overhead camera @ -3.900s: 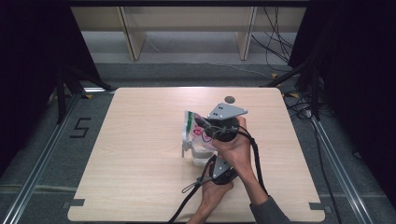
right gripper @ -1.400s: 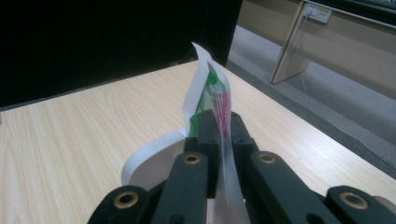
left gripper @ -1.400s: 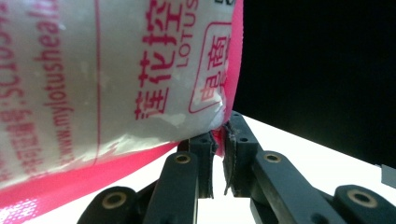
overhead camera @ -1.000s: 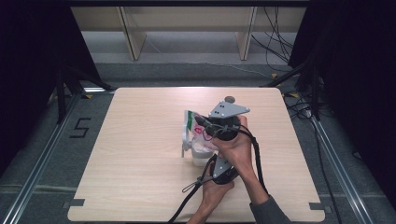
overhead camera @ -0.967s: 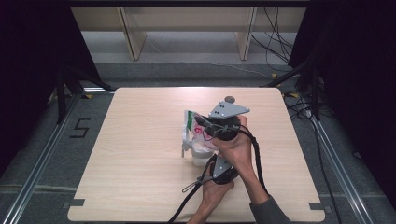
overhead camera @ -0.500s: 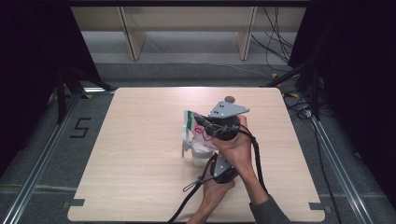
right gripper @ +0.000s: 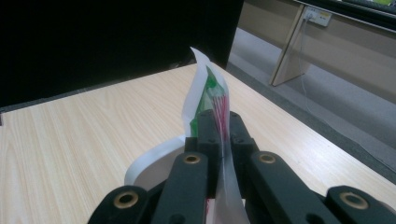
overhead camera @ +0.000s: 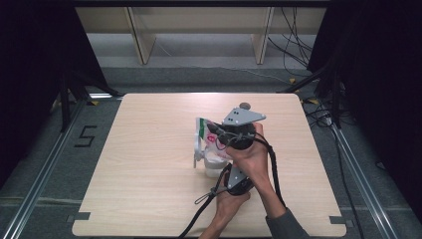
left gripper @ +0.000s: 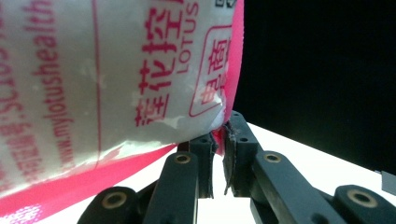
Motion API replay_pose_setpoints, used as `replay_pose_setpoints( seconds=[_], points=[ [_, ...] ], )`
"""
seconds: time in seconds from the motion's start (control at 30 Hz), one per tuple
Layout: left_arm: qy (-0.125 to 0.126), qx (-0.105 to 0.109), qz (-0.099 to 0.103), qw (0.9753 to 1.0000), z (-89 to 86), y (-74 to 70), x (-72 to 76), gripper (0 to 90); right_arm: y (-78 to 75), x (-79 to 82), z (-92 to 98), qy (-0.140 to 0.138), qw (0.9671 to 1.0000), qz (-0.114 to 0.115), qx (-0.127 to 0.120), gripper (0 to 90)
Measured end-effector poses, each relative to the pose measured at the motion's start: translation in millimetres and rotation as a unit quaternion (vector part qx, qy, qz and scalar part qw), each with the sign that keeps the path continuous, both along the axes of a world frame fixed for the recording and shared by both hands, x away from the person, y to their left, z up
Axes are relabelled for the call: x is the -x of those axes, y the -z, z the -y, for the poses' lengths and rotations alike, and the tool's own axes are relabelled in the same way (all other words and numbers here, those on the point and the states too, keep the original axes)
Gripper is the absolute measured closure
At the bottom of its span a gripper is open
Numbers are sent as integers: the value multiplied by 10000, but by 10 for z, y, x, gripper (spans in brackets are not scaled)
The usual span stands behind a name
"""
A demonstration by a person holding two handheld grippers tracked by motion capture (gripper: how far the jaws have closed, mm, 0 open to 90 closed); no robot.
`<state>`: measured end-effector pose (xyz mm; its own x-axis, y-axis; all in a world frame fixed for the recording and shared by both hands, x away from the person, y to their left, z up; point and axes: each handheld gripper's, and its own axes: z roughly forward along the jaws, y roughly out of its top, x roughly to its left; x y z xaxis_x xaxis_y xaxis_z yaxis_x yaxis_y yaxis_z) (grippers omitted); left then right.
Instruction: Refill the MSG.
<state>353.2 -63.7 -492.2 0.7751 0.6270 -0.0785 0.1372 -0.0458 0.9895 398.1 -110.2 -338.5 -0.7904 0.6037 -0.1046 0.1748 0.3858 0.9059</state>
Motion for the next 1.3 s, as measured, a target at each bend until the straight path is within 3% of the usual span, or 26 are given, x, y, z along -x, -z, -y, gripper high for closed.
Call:
replay_pose_setpoints(
  seconds=[0.5,0.53,0.8,0.83,0.9,1.03,1.1,1.23,1.3],
  points=[
    [-17,20,-4,10000,6,8,0,824,3,10,-10,82,9999,-50,-37,882],
    [-9,8,-5,10000,7,12,-3,824,8,-5,-7,97,9999,36,-35,882],
    [-59,34,17,10000,19,24,-9,824,19,-32,-3,-31,10000,17,-1,882],
    [-22,-1,-15,10000,13,23,-7,824,26,-31,-6,71,10000,54,5,882],
    [-12,-9,-19,10000,9,24,-7,824,28,-30,-5,8,10000,-54,54,881],
    [-64,50,11,10000,19,26,-9,824,22,-29,-9,65,9999,80,-3,882],
    [-69,37,-7,10000,24,35,-11,823,30,-31,-11,10,9999,-75,70,882],
    [-71,76,-7,9999,22,33,-14,823,45,-44,-27,43,10000,53,63,882],
    [-77,65,-7,9999,23,31,-15,823,40,-28,-34,27,9999,-64,78,882]
  ],
)
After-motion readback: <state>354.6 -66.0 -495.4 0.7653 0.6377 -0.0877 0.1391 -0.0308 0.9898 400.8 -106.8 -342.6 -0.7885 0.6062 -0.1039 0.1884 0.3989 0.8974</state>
